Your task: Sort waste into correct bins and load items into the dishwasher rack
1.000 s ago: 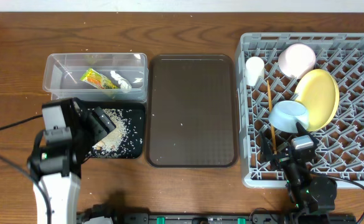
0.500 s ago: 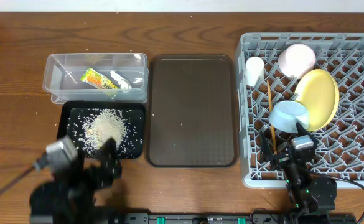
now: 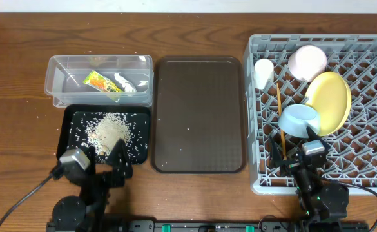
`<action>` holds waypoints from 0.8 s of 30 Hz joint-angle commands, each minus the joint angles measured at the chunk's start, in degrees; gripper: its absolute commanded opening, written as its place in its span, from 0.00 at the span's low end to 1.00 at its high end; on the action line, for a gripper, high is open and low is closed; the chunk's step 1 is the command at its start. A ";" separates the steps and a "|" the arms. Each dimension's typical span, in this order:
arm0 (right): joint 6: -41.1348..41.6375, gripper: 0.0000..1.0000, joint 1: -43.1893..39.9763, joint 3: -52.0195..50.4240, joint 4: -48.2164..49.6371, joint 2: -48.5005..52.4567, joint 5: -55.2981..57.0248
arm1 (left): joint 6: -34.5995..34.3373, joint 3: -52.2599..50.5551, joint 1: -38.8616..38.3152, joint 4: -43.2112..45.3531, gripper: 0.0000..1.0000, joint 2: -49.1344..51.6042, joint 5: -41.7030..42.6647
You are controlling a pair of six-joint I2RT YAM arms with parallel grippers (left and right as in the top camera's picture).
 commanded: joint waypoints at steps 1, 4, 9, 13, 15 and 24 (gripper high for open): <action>0.74 0.99 -0.76 -0.09 -0.15 -0.31 -0.24 | 0.79 -5.53 -0.20 11.13 0.92 -0.48 -0.48; 0.74 0.99 -0.76 -0.09 -0.15 -0.31 -0.22 | 0.79 -11.41 -0.20 23.30 0.92 -0.52 -0.48; 0.74 0.99 -0.76 -0.09 -0.15 -0.31 -0.22 | 0.79 -18.01 -0.22 31.12 0.92 -0.52 -0.48; 0.74 0.99 -0.76 -0.09 -0.15 -0.31 -0.22 | 0.92 -21.05 -0.26 31.17 0.92 -0.52 -0.55; 0.74 0.99 -0.76 -0.09 -0.15 -0.31 -0.24 | 1.51 -22.49 -0.26 31.17 0.92 -0.52 -0.55; 0.74 0.99 -0.76 -0.09 -0.15 -0.31 -0.22 | 4.02 -24.02 -2.40 23.58 0.92 -0.52 -9.57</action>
